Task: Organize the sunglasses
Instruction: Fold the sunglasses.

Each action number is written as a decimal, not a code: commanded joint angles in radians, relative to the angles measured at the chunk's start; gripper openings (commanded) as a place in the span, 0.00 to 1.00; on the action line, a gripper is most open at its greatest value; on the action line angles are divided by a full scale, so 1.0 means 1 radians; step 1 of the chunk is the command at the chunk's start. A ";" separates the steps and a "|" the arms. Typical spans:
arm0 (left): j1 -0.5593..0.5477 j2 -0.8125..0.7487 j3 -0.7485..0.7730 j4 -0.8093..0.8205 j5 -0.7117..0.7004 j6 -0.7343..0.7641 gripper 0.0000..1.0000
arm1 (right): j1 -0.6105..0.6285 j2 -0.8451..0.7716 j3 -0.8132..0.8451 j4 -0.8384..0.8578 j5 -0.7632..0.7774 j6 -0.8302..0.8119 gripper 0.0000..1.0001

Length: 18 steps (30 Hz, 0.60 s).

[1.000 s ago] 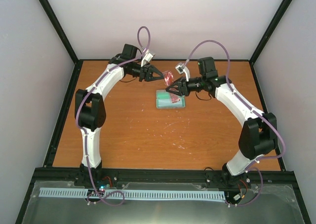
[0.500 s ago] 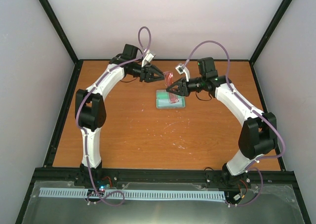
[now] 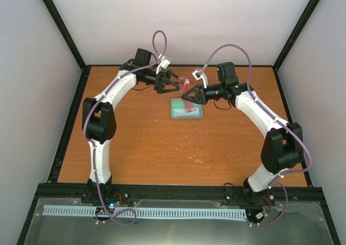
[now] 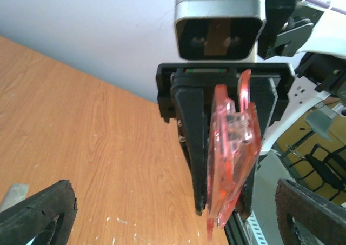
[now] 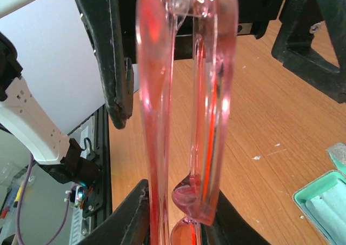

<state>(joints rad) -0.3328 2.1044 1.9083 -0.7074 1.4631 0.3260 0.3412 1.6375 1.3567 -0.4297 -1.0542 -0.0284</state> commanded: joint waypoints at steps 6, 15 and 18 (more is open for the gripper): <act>0.109 -0.139 -0.149 0.182 -0.177 -0.061 0.99 | -0.035 -0.030 -0.051 0.098 0.078 0.124 0.23; 0.127 0.061 0.013 0.097 -0.279 0.049 0.17 | -0.067 -0.142 -0.190 0.262 0.211 0.412 0.18; 0.117 0.135 0.080 0.058 -0.357 0.106 0.01 | -0.067 -0.193 -0.256 0.322 0.278 0.508 0.18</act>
<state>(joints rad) -0.1982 2.1509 1.8977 -0.5865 1.2045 0.3401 0.2752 1.5272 1.1629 -0.2333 -0.8749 0.3046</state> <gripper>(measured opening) 0.141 0.200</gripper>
